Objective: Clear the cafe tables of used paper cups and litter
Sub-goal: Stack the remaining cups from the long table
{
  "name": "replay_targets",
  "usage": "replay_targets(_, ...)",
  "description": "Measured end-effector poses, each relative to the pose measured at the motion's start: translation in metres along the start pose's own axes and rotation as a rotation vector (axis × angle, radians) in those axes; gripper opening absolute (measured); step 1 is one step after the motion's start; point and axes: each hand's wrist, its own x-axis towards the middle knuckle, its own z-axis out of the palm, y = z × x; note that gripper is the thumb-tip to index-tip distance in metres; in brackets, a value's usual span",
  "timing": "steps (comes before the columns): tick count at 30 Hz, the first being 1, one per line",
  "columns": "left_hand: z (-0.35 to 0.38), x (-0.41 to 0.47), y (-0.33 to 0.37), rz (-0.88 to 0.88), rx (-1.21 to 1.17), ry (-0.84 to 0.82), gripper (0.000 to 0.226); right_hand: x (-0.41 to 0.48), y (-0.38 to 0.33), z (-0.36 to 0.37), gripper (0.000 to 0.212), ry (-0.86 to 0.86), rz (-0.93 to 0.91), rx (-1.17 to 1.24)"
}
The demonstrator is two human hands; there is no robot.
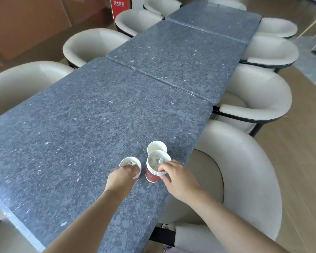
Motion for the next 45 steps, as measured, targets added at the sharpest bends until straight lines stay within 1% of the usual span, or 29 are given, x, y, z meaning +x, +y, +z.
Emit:
replay_targets(5, -0.004, 0.004, 0.005, -0.033, 0.048, 0.03, 0.024, 0.003, 0.001, -0.008, 0.007, 0.039, -0.04, -0.004)
replay_targets(10, -0.007, 0.005, 0.004, -0.07, 0.099, 0.067, 0.03, 0.021, -0.004, -0.032, 0.011, 0.133, -0.094, 0.006)
replay_targets(14, -0.007, 0.004, 0.001, -0.097, 0.097, 0.08, 0.033, 0.041, -0.001, -0.049, 0.01, 0.261, -0.122, 0.001)
replay_targets(16, -0.007, 0.004, -0.002, -0.106, 0.086, 0.094, 0.033, 0.05, 0.003, -0.05, 0.01, 0.272, -0.132, -0.019)
replay_targets(19, -0.007, 0.002, -0.006, -0.116, 0.039, 0.089, 0.028, 0.059, 0.013, -0.043, 0.012, 0.228, -0.121, -0.053)
replay_targets(21, -0.006, 0.001, -0.007, -0.109, 0.011, 0.079, 0.024, 0.062, 0.02, -0.032, 0.012, 0.152, -0.119, -0.063)
replay_targets(26, -0.006, -0.002, -0.01, -0.099, 0.013, 0.06, 0.024, 0.068, 0.038, -0.007, 0.011, -0.019, -0.114, -0.11)
replay_targets(28, -0.005, -0.004, -0.011, -0.086, 0.002, 0.08, 0.027, 0.071, 0.044, -0.001, 0.01, -0.089, -0.12, -0.142)
replay_targets(31, -0.004, -0.004, -0.009, -0.072, -0.003, 0.124, 0.041, 0.075, 0.051, 0.008, 0.014, -0.205, -0.132, -0.146)
replay_targets(33, -0.003, -0.002, -0.006, -0.077, -0.011, 0.122, 0.048, 0.075, 0.055, 0.013, 0.019, -0.266, -0.138, -0.136)
replay_targets(35, -0.002, 0.003, -0.003, -0.095, -0.04, 0.095, 0.05, 0.075, 0.059, 0.017, 0.022, -0.27, -0.131, -0.123)
replay_targets(37, 0.0, 0.006, 0.0, -0.112, -0.057, 0.085, 0.043, 0.074, 0.064, 0.02, 0.023, -0.254, -0.146, -0.119)
replay_targets(41, 0.005, 0.011, 0.005, -0.169, -0.109, 0.125, 0.035, 0.072, 0.07, 0.031, 0.023, -0.21, -0.266, -0.111)
replay_targets(45, 0.01, 0.011, 0.011, -0.22, -0.147, 0.153, 0.028, 0.071, 0.072, 0.04, 0.033, -0.137, -0.32, -0.045)
